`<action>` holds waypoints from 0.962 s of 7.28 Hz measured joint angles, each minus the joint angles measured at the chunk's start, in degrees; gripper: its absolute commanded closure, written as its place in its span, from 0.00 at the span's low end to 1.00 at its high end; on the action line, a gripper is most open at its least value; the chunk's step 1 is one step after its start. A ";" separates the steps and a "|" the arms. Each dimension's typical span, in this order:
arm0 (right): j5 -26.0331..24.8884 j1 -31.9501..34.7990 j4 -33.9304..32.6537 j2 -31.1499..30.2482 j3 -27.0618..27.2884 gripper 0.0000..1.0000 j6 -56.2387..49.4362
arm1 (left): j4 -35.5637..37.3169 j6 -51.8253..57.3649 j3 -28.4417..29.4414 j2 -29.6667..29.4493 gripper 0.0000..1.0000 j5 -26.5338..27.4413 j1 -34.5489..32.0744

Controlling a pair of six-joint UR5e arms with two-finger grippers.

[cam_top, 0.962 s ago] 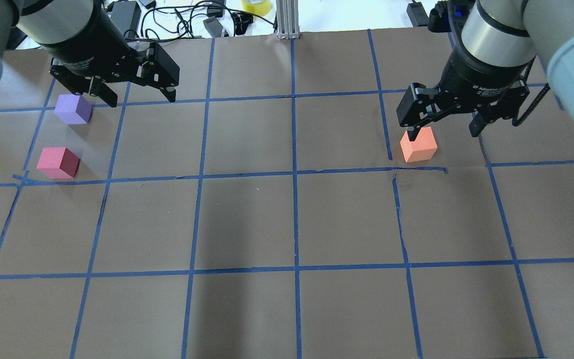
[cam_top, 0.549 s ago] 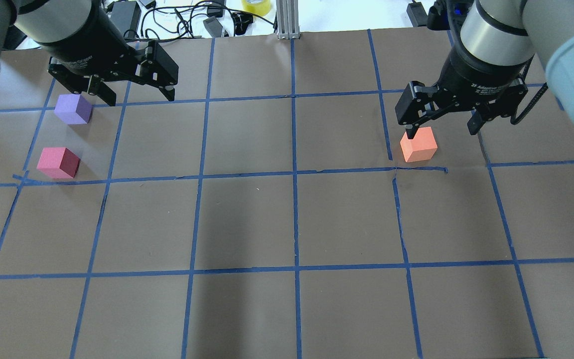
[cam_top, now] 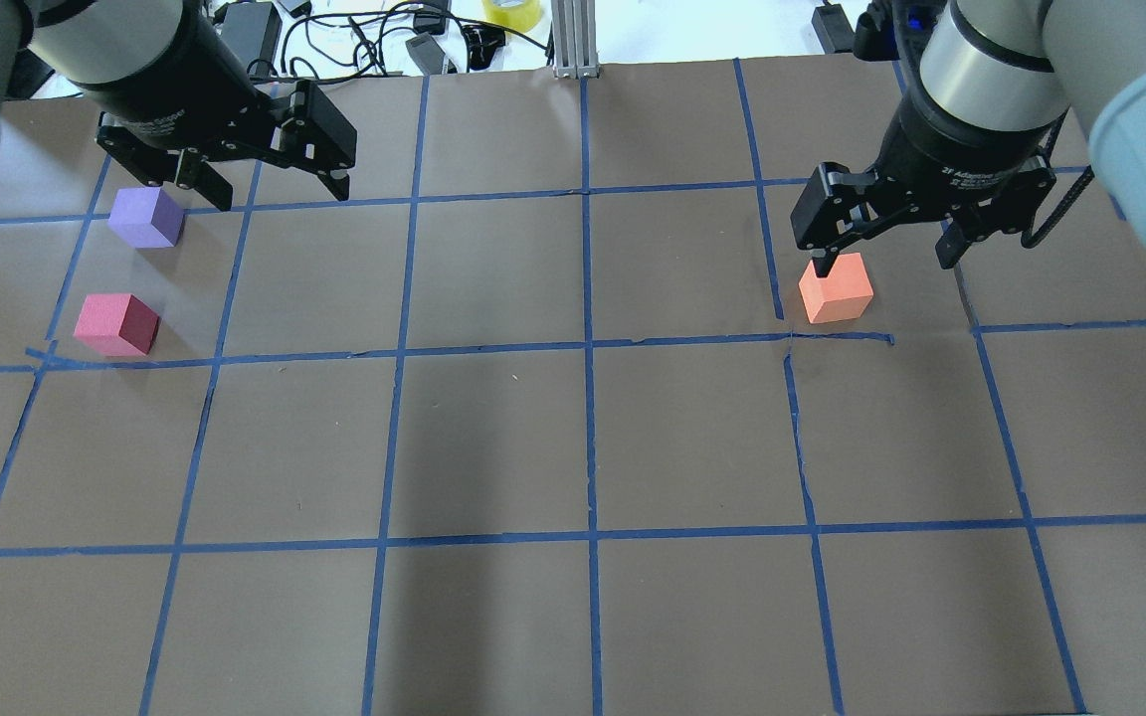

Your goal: Arrange blocks in a line

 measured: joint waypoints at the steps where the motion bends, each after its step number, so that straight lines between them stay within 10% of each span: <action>1: -0.09 -0.04 -0.02 0.04 0.03 0.00 -0.28 | 0.00 -0.01 -0.09 0.07 0.00 -0.02 0.00; 7: -0.53 -0.39 -2.04 1.80 0.25 0.00 -0.94 | 0.00 -0.08 -0.12 -0.23 0.00 -0.18 -0.04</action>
